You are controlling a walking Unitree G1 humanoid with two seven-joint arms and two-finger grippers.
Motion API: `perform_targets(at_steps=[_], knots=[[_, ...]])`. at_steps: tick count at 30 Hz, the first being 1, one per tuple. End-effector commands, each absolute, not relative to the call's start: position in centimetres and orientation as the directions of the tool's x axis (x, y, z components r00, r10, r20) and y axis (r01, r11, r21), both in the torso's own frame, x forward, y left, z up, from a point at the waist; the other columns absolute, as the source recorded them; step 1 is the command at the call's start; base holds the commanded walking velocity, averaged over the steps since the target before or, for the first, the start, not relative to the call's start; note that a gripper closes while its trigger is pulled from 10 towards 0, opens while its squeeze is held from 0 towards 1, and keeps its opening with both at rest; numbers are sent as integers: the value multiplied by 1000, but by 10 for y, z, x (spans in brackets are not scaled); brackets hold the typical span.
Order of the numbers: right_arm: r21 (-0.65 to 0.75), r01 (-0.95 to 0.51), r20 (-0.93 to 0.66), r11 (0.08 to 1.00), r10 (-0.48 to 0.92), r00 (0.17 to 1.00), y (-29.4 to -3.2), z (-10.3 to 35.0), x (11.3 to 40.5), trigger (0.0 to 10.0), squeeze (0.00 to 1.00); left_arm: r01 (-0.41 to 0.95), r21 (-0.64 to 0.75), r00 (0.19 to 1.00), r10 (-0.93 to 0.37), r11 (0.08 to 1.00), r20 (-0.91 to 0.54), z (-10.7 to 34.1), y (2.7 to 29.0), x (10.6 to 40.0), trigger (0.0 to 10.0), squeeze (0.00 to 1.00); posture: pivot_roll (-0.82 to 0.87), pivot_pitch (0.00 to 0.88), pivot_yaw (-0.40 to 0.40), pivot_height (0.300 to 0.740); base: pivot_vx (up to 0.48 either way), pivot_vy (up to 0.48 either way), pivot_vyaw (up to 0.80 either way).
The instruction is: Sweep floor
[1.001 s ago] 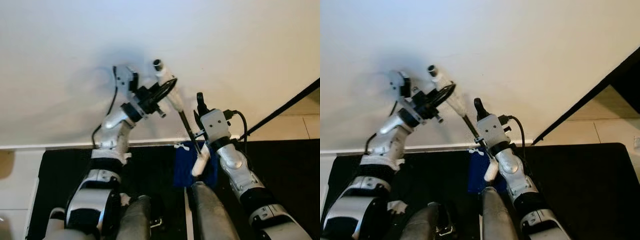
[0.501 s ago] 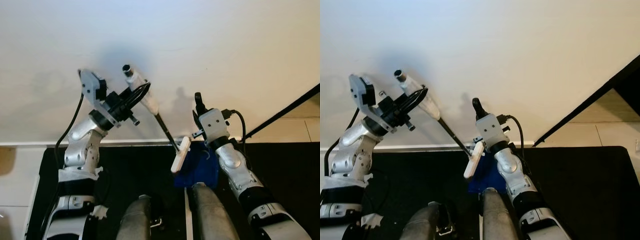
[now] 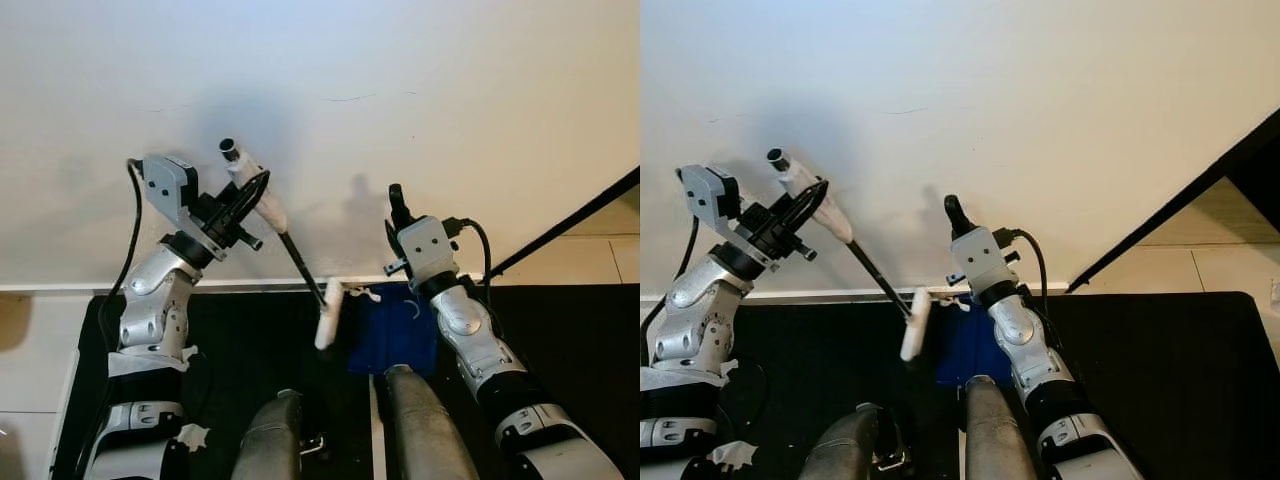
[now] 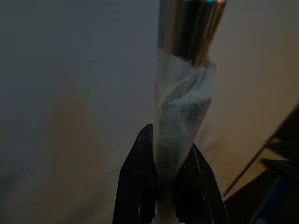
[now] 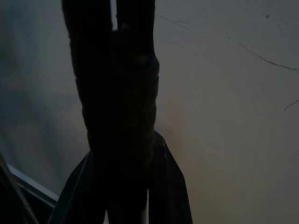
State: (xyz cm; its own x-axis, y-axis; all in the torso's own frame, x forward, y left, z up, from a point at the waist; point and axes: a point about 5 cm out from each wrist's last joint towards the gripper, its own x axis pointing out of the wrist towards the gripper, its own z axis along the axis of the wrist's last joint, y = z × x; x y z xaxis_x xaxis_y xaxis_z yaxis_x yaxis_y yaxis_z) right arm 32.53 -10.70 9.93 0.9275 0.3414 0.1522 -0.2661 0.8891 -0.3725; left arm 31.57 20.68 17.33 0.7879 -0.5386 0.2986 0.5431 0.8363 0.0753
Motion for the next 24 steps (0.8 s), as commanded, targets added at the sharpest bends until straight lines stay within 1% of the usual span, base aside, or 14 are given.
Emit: perform_targets(at_steps=[1, 6, 13, 14, 15, 18, 19, 21, 22, 24], knots=[[-369, -286, 114, 884, 349, 930, -106, 88, 320, 10000, 0, 463, 125, 832, -479, 877, 278, 170, 228, 312, 10000, 20, -86, 330, 44, 740, 0, 0, 0], [-371, -286, 114, 884, 349, 930, -107, 88, 320, 10000, 0, 389, 163, 872, -420, 907, 252, 165, 243, 314, 10000, 24, -88, 328, 42, 740, 0, 0, 0], [-372, -286, 114, 883, 350, 930, -107, 87, 320, 10000, 0, 327, 172, 903, -361, 929, 233, 158, 254, 317, 10000, 27, -89, 324, 40, 740, 0, 0, 0], [-372, -287, 115, 883, 350, 930, -107, 88, 320, 10000, 0, 286, 165, 922, -318, 944, 220, 150, 256, 320, 10000, 27, -90, 324, 40, 740, 0, 0, 0], [-372, -287, 115, 883, 350, 930, -107, 88, 320, 10000, 0, 286, 165, 922, -318, 944, 220, 150, 256, 320, 10000, 27, -90, 324, 40, 740, 0, 0, 0], [-372, -288, 116, 882, 352, 929, -106, 88, 320, 10000, 0, 259, 130, 940, -281, 957, 192, 137, 249, 328, 10000, 31, -93, 327, 34, 740, 0, 0, 0], [-372, -288, 116, 882, 352, 929, -106, 88, 320, 10000, 0, 259, 130, 940, -281, 957, 192, 137, 249, 328, 10000, 31, -93, 327, 34, 740, 0, 0, 0], [-373, -290, 118, 881, 355, 927, -105, 89, 320, 10000, 0, 266, 88, 944, -278, 960, 178, 130, 237, 335, 10000, 35, -114, 333, 38, 740, 0, 0, 0], [-373, -290, 118, 881, 355, 927, -105, 89, 320, 10000, 0, 266, 88, 944, -278, 960, 178, 130, 237, 335, 10000, 35, -114, 333, 38, 740, 0, 0, 0], [-373, -292, 123, 881, 358, 925, -104, 90, 320, 10000, 0, 307, 38, 933, -309, 951, 186, 130, 216, 344, 10000, 31, -132, 338, 40, 740, 0, 0, 0]])
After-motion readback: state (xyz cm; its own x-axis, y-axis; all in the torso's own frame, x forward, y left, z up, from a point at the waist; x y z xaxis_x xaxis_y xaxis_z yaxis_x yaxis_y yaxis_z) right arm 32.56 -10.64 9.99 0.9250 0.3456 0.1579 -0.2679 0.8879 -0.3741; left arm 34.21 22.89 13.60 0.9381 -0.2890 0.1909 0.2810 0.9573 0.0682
